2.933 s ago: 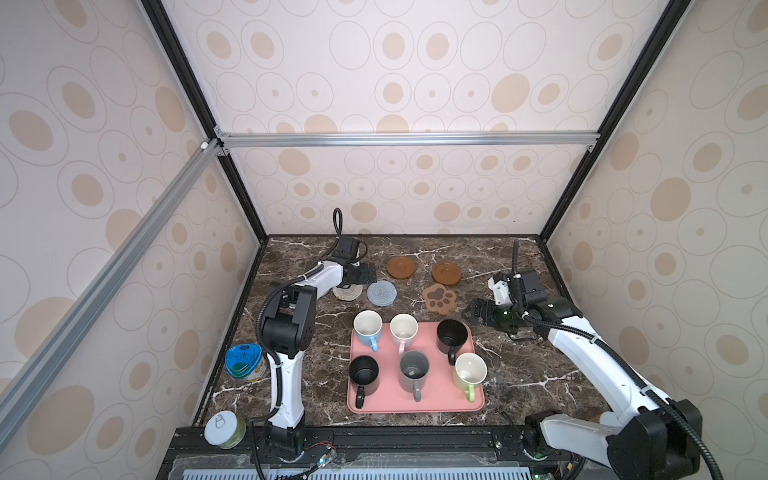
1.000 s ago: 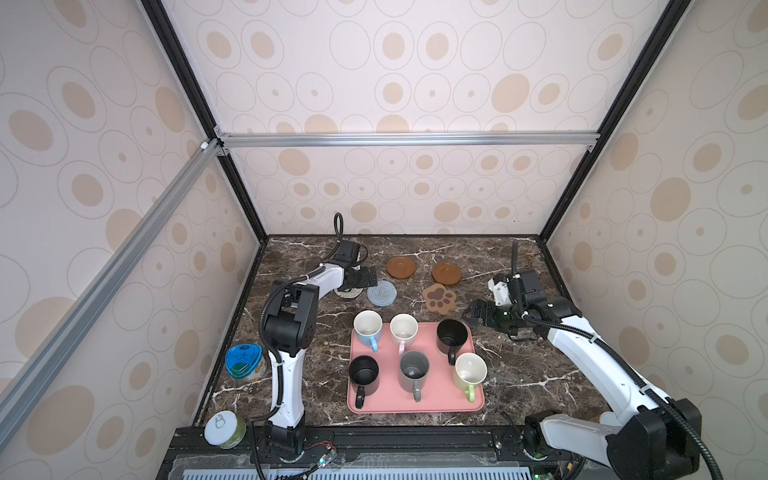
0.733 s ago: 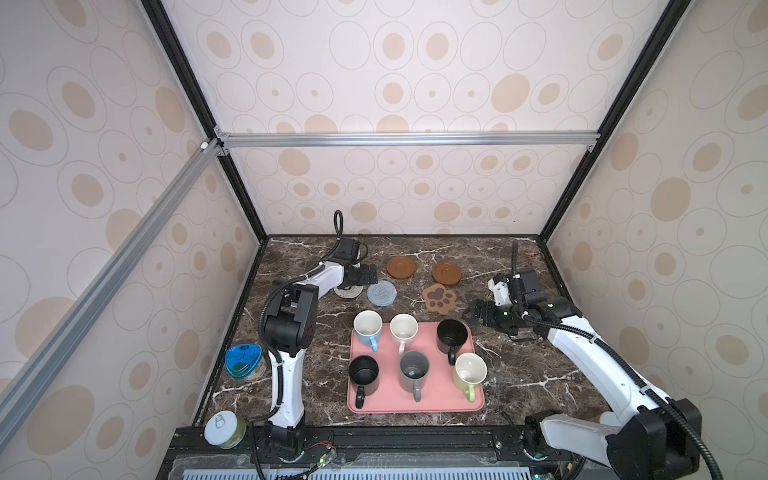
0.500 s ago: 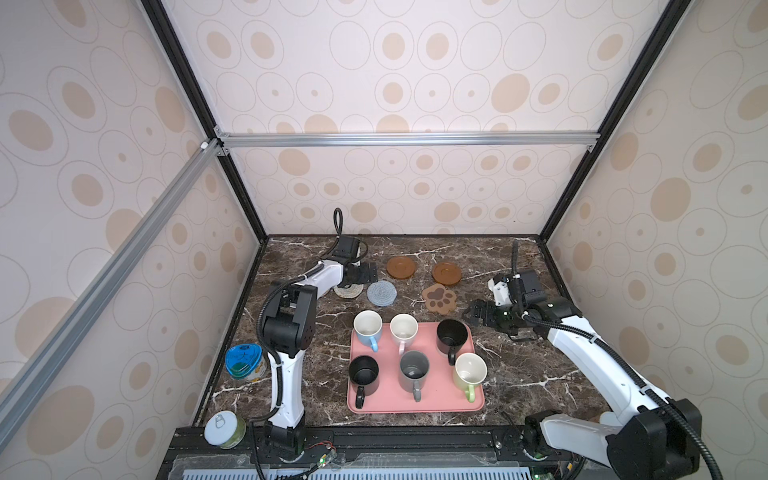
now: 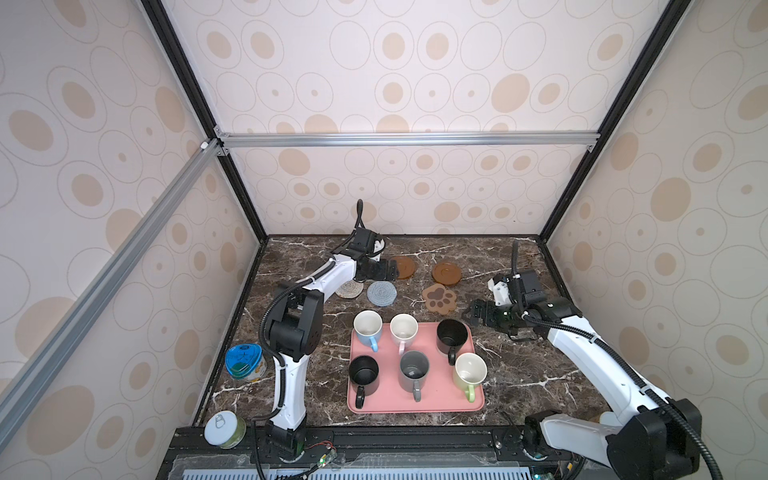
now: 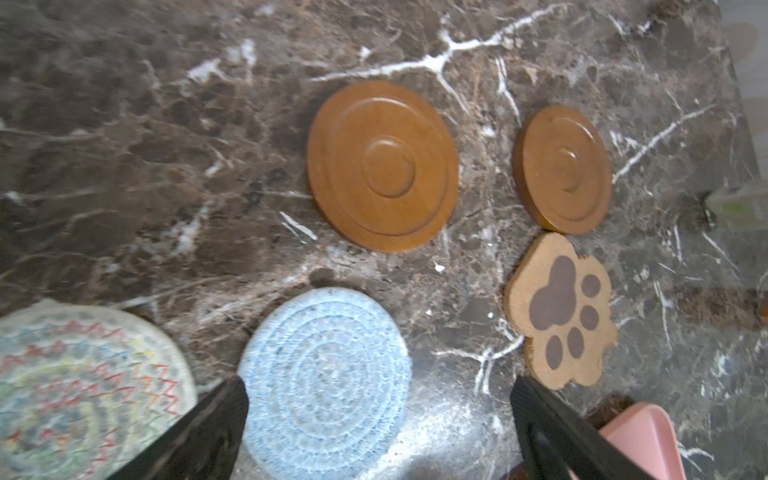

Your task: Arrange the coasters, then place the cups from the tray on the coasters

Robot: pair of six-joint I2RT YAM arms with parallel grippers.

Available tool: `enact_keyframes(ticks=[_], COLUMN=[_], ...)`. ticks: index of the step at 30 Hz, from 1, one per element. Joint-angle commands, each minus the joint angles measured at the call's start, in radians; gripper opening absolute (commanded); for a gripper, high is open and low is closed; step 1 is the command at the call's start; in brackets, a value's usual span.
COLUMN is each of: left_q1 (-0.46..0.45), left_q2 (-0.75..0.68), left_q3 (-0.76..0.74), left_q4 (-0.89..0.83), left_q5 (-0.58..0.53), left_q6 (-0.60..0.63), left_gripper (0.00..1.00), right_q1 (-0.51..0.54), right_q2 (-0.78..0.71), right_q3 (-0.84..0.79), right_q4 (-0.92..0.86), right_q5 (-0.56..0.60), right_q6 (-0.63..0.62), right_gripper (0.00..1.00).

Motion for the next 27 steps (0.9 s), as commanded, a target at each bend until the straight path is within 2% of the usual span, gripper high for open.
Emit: enact_keyframes(ticks=[1, 9, 27], left_q1=[-0.026, -0.058, -0.055], left_q2=[0.032, 0.084, 0.188], left_q3=[0.029, 0.025, 0.089], left_q4=[-0.054, -0.077, -0.069], left_q5=[0.043, 0.053, -0.043], left_q6=[0.047, 0.058, 0.036], left_gripper=[1.0, 1.0, 1.0], right_q1=[0.009, 0.009, 0.008], right_q2=[-0.006, -0.023, -0.062], right_q3=[0.013, -0.012, -0.051], right_q4=[-0.024, -0.018, 0.007], right_q5=[0.003, 0.009, 0.045], right_q6=[-0.001, 0.012, 0.037], right_gripper=[0.99, 0.99, 0.99])
